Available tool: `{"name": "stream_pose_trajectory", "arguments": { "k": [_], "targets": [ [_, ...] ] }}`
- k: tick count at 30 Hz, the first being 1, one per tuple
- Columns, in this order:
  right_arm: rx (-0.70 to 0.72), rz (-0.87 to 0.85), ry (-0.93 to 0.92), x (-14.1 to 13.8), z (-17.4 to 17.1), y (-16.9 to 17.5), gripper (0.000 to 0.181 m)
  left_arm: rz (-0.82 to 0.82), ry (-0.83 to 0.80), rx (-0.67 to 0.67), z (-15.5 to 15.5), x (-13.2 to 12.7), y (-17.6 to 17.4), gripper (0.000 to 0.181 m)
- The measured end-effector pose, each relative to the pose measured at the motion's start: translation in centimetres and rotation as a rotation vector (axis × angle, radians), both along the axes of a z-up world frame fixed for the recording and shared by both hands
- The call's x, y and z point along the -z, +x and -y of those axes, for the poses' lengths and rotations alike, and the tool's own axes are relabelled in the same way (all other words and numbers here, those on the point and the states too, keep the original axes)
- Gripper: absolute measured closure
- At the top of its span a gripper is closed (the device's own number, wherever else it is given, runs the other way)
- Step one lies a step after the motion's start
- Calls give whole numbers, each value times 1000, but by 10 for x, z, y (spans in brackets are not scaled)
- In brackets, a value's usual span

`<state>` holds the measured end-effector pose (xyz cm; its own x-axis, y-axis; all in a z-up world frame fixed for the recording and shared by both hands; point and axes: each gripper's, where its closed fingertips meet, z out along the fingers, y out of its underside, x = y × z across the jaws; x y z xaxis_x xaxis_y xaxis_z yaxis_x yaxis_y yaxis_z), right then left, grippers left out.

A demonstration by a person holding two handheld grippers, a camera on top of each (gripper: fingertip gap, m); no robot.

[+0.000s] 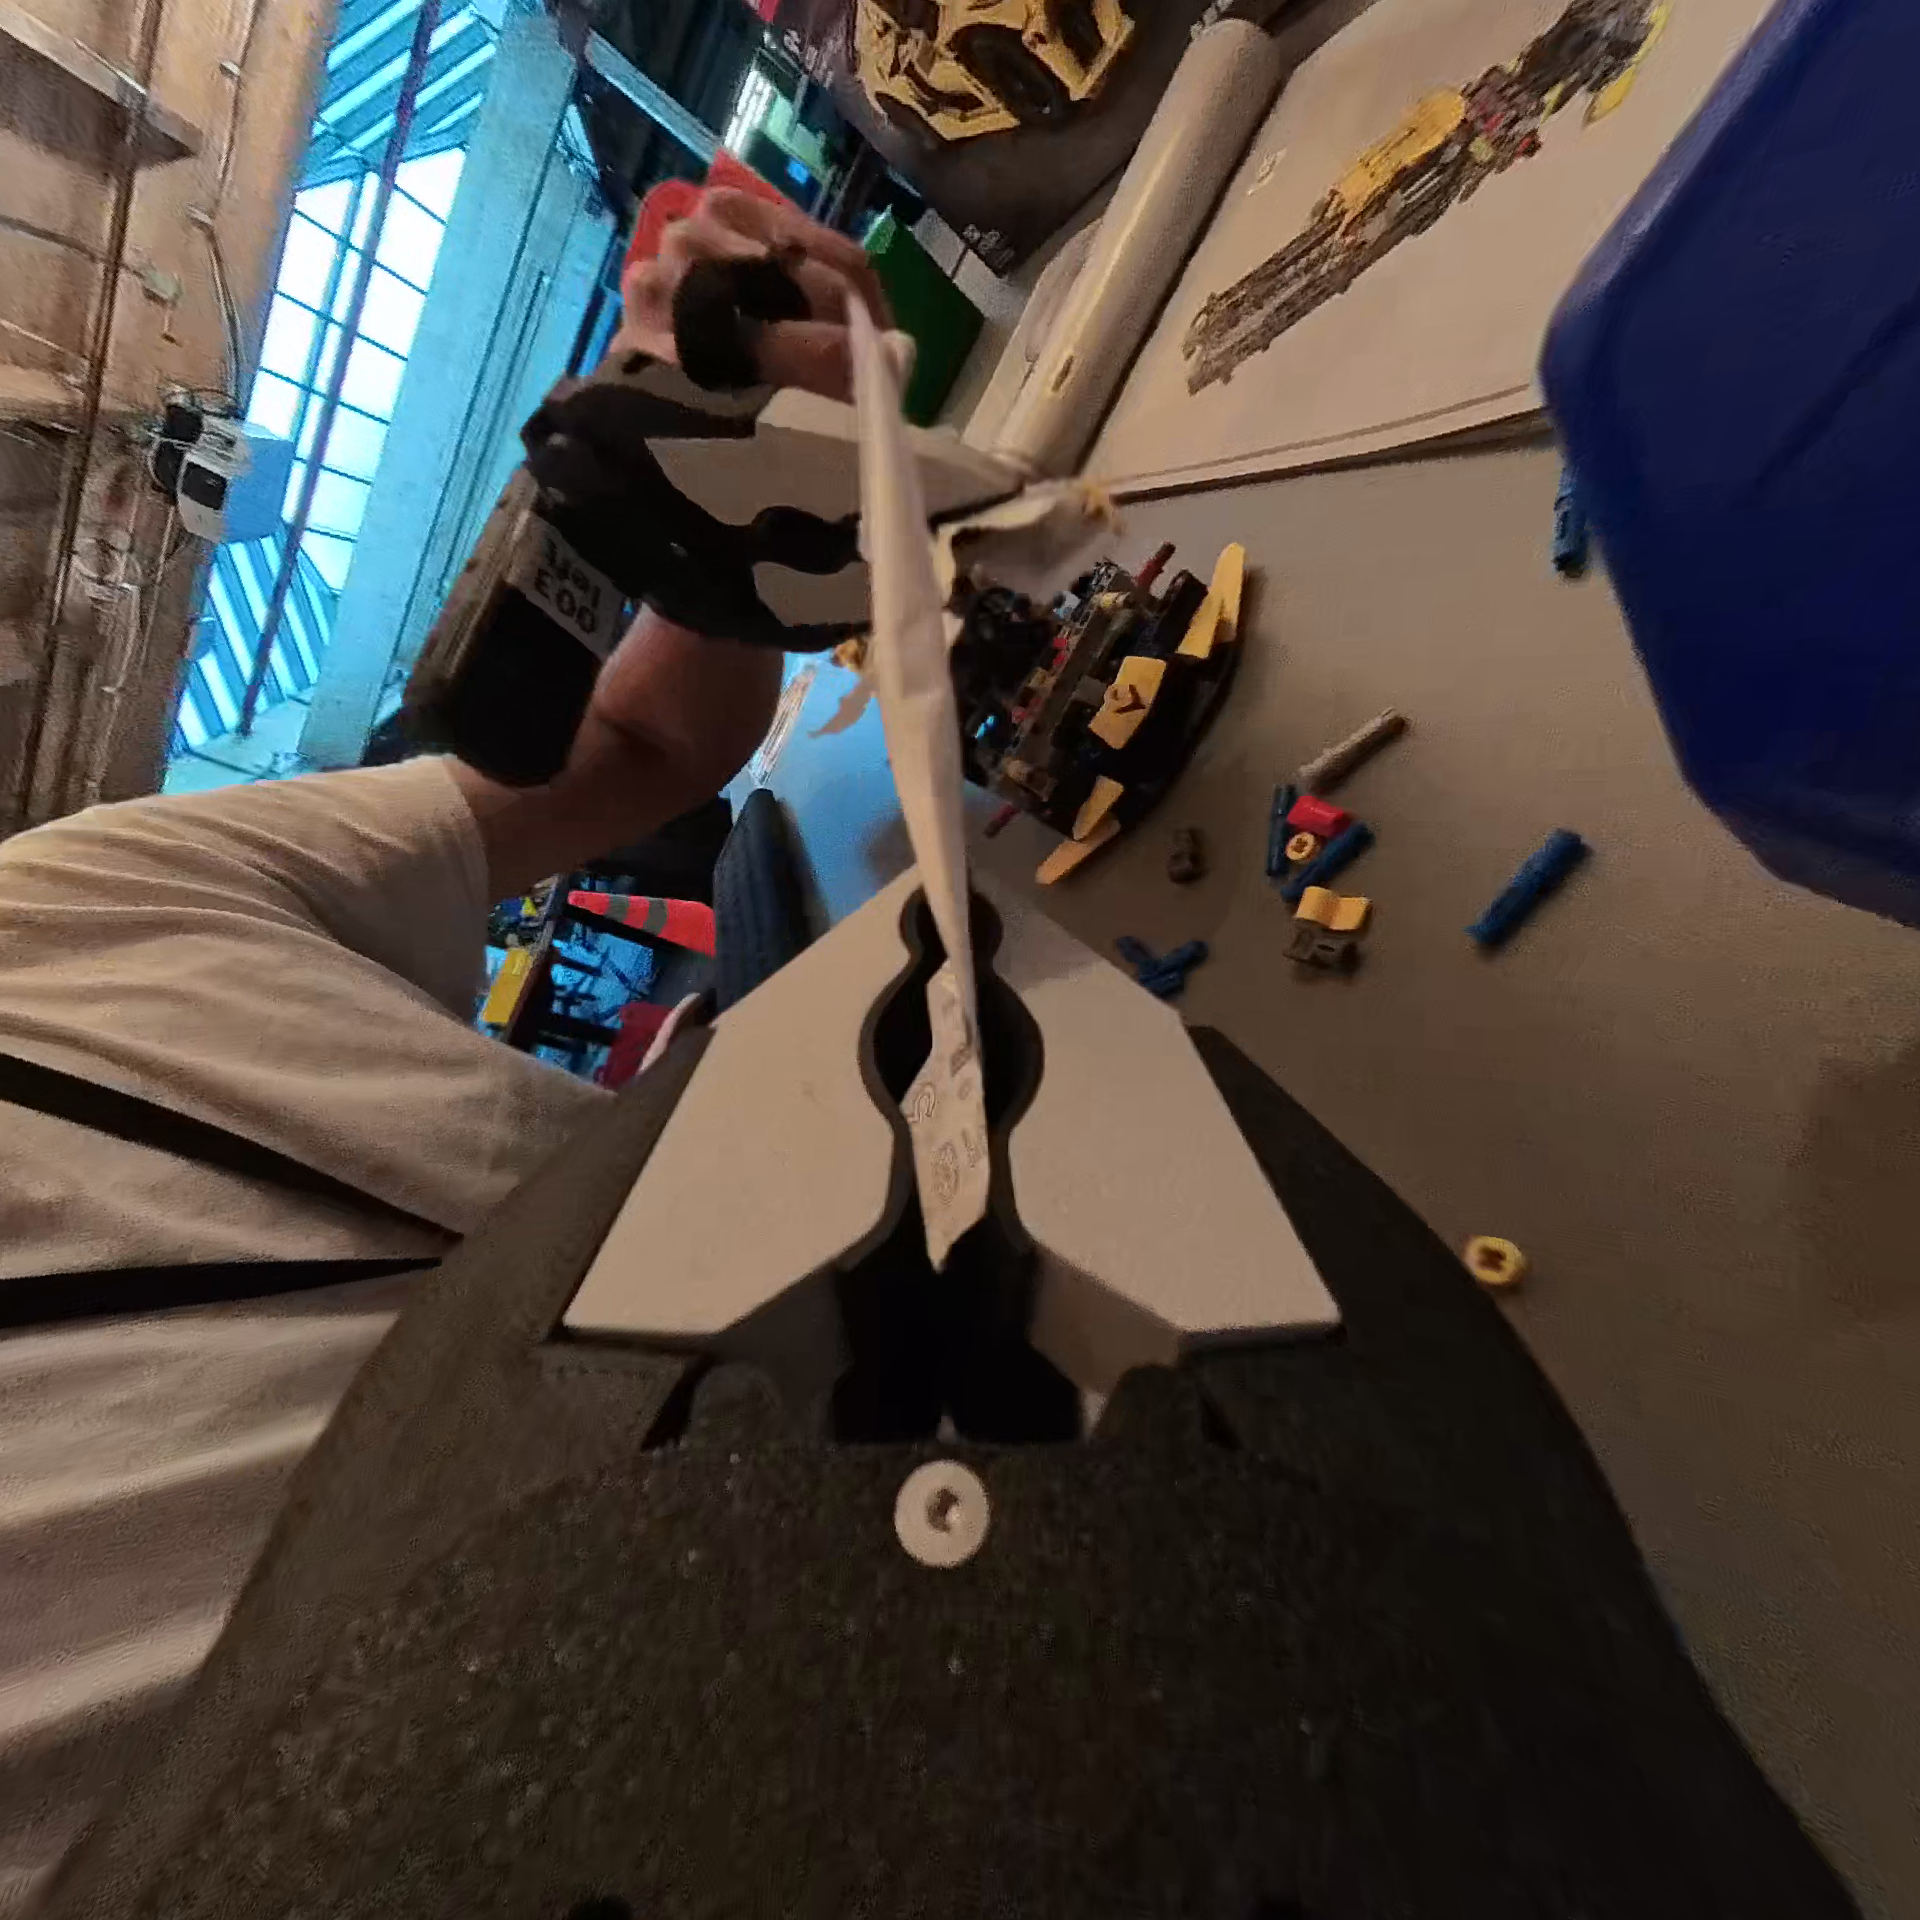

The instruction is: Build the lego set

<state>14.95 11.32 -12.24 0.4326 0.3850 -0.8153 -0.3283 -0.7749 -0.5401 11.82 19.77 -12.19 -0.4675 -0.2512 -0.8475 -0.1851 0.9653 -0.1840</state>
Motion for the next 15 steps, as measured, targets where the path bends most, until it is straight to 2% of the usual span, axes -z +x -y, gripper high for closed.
{"name": "stream_pose_trajectory", "arguments": {
  "k": [7, 9, 12, 14, 15],
  "targets": [
    [48, 238, 64, 3, -2, 1, 181, -51, -73, -29, -10, 10, 4, 181],
    [97, 426, 81, 16, -10, 10, 181, -164, -180, -73, -11, 23, 6, 181],
    [123, 808, 153, 24, -27, 23, 181, -462, -380, -206, -14, 50, 11, 181],
    [130, 1041, 194, 31, -38, 31, 181, -625, -567, -217, -2, 47, 17, 181],
    [123, 1051, 199, 32, -41, 27, 181, -636, -642, -194, 3, 37, 26, 181]
  ]
}}
